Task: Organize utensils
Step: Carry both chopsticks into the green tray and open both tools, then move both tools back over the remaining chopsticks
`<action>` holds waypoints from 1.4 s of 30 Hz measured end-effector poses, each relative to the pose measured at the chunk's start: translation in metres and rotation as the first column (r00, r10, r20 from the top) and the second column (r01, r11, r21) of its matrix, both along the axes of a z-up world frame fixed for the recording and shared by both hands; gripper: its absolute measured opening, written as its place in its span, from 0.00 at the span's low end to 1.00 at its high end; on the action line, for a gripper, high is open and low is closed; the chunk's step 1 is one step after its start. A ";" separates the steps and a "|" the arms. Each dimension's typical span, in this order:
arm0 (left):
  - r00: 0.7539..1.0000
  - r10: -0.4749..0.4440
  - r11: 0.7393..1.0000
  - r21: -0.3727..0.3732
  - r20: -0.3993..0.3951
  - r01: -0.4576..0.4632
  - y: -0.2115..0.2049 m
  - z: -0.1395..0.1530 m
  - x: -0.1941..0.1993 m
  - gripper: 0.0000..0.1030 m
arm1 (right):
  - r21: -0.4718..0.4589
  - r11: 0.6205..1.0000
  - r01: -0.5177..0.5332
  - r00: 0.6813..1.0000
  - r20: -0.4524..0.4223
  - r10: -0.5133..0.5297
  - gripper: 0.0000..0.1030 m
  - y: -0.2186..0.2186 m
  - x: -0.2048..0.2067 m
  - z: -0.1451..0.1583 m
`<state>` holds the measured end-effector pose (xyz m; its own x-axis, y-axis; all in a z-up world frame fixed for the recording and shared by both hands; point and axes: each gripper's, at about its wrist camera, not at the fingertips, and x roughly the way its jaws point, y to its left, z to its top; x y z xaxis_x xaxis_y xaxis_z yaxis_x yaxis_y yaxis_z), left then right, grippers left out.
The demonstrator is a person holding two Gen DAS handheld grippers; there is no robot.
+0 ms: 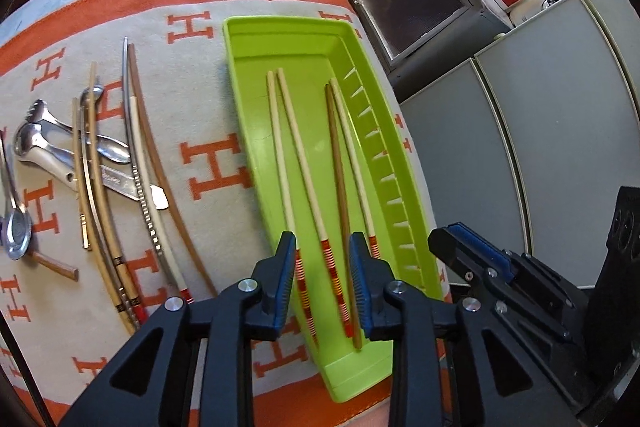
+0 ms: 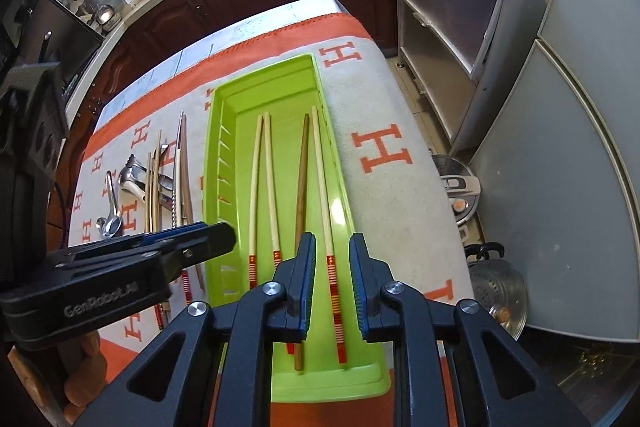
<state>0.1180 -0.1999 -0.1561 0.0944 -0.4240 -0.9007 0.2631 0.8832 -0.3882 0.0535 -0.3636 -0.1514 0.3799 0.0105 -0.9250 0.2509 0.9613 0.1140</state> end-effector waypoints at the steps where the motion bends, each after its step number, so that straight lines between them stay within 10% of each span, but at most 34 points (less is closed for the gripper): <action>1: 1.000 0.000 1.000 0.006 0.006 0.000 0.005 0.002 -0.002 0.27 | 0.007 1.000 -0.001 1.000 0.002 0.001 0.17 0.001 -0.002 0.000; 27: 0.961 0.225 0.966 0.090 0.163 -0.241 0.187 0.025 -0.038 0.49 | 0.012 0.980 -0.198 0.979 -0.040 0.198 0.17 0.098 -0.007 0.000; 42: 0.985 0.130 0.988 0.068 0.117 -0.138 0.180 0.027 0.005 0.14 | 0.114 0.948 -0.297 0.946 -0.098 0.308 0.17 0.151 0.092 -0.005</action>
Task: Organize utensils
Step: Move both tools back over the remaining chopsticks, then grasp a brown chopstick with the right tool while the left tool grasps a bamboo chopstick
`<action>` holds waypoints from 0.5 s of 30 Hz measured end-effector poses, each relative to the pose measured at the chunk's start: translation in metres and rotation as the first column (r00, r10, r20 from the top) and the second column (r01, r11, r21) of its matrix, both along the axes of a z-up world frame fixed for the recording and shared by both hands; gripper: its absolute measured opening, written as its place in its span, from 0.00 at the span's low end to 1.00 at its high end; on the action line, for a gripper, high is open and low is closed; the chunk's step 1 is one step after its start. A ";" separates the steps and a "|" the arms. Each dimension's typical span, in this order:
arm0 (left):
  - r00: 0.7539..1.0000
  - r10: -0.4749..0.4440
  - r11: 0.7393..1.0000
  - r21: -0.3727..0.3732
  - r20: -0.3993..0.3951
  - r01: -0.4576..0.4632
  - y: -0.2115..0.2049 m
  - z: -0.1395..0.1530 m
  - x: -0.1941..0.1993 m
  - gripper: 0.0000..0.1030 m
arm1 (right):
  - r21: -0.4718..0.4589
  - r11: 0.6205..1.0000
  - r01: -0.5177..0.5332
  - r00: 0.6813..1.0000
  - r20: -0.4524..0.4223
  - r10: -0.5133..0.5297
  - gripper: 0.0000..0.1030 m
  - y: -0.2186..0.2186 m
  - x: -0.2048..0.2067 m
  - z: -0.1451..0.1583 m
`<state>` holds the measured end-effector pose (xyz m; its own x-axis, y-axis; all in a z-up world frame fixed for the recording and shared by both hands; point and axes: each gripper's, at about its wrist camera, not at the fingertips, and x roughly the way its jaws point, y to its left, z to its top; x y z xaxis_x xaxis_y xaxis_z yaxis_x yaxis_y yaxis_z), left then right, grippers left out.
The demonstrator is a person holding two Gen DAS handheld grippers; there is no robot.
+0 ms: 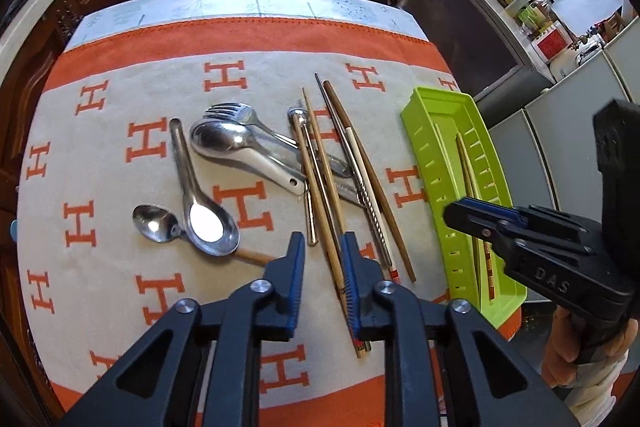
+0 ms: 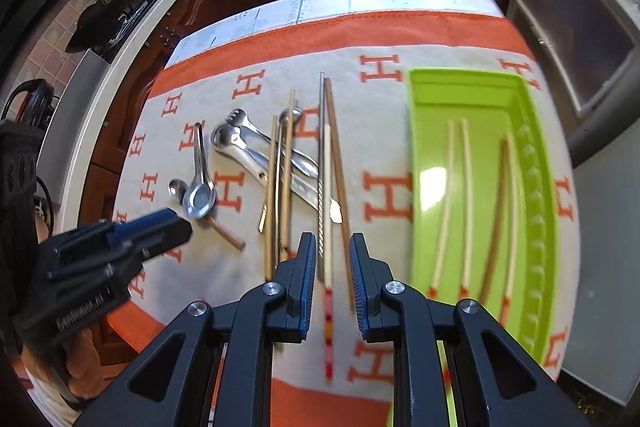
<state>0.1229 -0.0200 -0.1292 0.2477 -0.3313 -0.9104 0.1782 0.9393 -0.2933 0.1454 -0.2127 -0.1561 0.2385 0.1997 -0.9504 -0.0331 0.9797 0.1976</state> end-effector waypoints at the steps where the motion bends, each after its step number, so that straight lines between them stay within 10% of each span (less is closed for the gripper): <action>1: 1.000 -0.003 1.000 -0.009 -0.017 0.003 -0.001 -0.004 0.006 0.13 | 0.000 1.000 0.001 1.000 -0.018 -0.001 0.17 0.002 0.010 -0.005; 15: 0.988 -0.006 1.000 -0.026 -0.157 0.002 -0.018 -0.059 0.040 0.07 | -0.055 0.998 -0.012 0.986 -0.167 0.003 0.11 0.015 0.075 -0.081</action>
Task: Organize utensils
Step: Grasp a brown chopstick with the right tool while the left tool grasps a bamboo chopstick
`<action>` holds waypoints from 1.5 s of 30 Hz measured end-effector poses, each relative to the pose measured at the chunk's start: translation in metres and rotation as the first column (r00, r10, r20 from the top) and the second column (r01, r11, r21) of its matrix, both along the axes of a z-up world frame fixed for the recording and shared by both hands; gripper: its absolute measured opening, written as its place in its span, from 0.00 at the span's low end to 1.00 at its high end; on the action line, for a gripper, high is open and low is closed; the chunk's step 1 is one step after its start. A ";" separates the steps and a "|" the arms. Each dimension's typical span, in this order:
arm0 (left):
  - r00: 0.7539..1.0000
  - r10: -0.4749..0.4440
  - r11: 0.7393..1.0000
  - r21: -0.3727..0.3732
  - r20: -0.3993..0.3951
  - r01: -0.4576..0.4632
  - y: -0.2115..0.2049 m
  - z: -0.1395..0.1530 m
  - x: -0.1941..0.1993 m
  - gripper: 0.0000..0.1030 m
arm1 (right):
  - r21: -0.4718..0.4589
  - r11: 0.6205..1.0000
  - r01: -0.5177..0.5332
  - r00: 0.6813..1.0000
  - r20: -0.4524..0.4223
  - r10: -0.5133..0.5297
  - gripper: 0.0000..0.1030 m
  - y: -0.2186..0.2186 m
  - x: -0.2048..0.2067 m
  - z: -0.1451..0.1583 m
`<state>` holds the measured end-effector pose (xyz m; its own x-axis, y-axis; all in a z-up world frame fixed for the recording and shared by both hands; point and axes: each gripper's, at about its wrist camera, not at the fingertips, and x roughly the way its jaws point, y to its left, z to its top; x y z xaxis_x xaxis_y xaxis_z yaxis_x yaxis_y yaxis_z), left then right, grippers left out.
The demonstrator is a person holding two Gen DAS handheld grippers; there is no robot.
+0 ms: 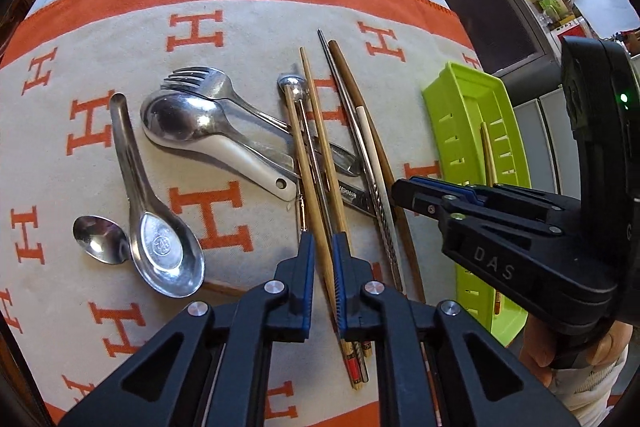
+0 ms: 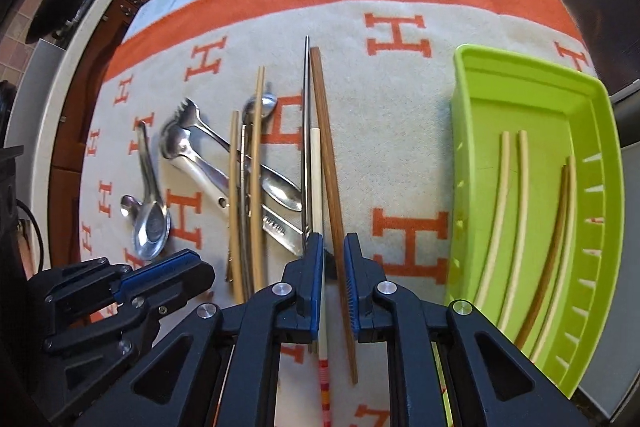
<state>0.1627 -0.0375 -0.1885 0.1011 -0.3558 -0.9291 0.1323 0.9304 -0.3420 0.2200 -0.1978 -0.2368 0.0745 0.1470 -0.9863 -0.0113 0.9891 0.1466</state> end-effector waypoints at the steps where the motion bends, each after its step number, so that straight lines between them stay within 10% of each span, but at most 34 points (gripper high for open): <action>1: 1.000 0.001 1.000 -0.001 -0.003 -0.001 -0.001 -0.001 0.000 0.07 | -0.007 1.000 -0.001 1.000 -0.003 0.001 0.10 0.000 0.002 -0.003; 19: 0.999 -0.006 1.000 0.008 -0.040 0.006 -0.008 -0.011 -0.003 0.07 | -0.071 0.997 -0.014 0.999 0.031 0.016 0.06 0.013 0.019 -0.021; 45: 0.997 -0.003 0.993 0.120 -0.080 0.012 -0.042 -0.035 -0.019 0.08 | 0.160 0.986 0.035 0.980 0.187 -0.065 0.06 -0.032 -0.078 0.069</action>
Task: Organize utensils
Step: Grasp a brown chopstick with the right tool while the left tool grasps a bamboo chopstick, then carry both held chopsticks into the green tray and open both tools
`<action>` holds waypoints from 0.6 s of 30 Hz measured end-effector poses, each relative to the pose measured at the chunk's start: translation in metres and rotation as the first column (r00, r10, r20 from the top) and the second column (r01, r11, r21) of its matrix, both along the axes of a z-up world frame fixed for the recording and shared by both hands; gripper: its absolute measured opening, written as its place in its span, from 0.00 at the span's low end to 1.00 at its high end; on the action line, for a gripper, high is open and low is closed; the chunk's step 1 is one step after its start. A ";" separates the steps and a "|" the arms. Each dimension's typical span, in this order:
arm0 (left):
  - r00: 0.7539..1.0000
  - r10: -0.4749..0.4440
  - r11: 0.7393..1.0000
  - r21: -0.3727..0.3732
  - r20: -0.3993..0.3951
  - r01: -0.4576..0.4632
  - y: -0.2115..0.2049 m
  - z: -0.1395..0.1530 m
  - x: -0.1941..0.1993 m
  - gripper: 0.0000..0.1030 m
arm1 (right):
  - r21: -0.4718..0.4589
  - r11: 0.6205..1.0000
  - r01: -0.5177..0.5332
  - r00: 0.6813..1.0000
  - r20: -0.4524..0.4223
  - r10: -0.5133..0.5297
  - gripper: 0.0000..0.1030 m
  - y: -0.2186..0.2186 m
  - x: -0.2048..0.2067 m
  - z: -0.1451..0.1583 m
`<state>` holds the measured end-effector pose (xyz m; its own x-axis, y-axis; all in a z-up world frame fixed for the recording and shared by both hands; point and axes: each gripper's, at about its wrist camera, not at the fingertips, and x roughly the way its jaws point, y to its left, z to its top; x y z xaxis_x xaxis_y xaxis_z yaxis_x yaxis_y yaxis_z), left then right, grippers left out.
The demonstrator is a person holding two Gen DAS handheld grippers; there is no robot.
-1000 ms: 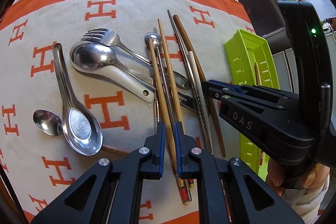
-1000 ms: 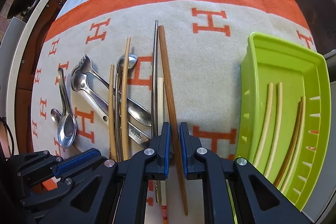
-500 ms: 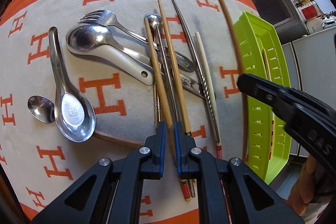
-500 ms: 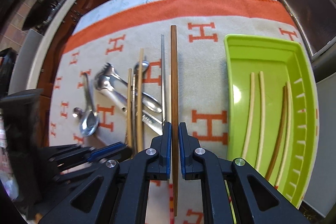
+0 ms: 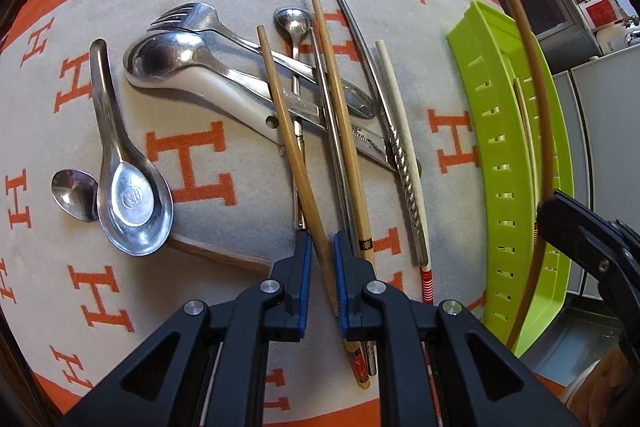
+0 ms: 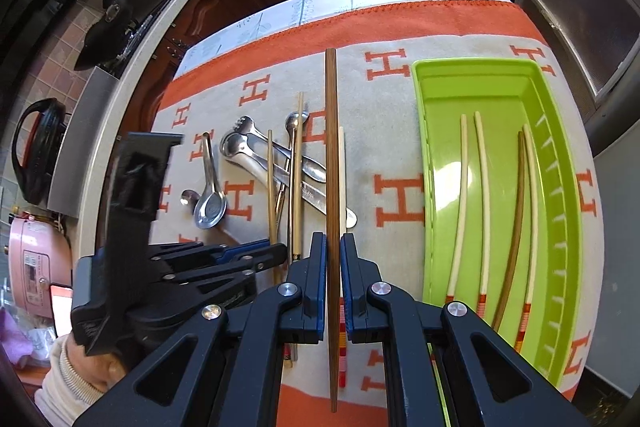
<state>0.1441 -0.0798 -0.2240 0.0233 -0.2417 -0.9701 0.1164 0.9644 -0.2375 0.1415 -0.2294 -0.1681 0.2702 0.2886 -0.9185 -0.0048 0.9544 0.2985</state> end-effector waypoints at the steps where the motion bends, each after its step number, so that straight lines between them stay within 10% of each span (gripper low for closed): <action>1: 1.000 -0.001 1.000 0.005 0.003 0.001 -0.001 -0.001 -0.001 0.08 | 0.003 1.000 0.001 1.000 0.004 -0.001 0.06 -0.002 -0.003 0.002; 18: 0.995 0.067 0.997 -0.031 0.070 -0.065 0.007 0.022 -0.050 0.04 | 0.065 0.996 0.063 0.996 0.057 -0.067 0.06 -0.043 -0.052 0.025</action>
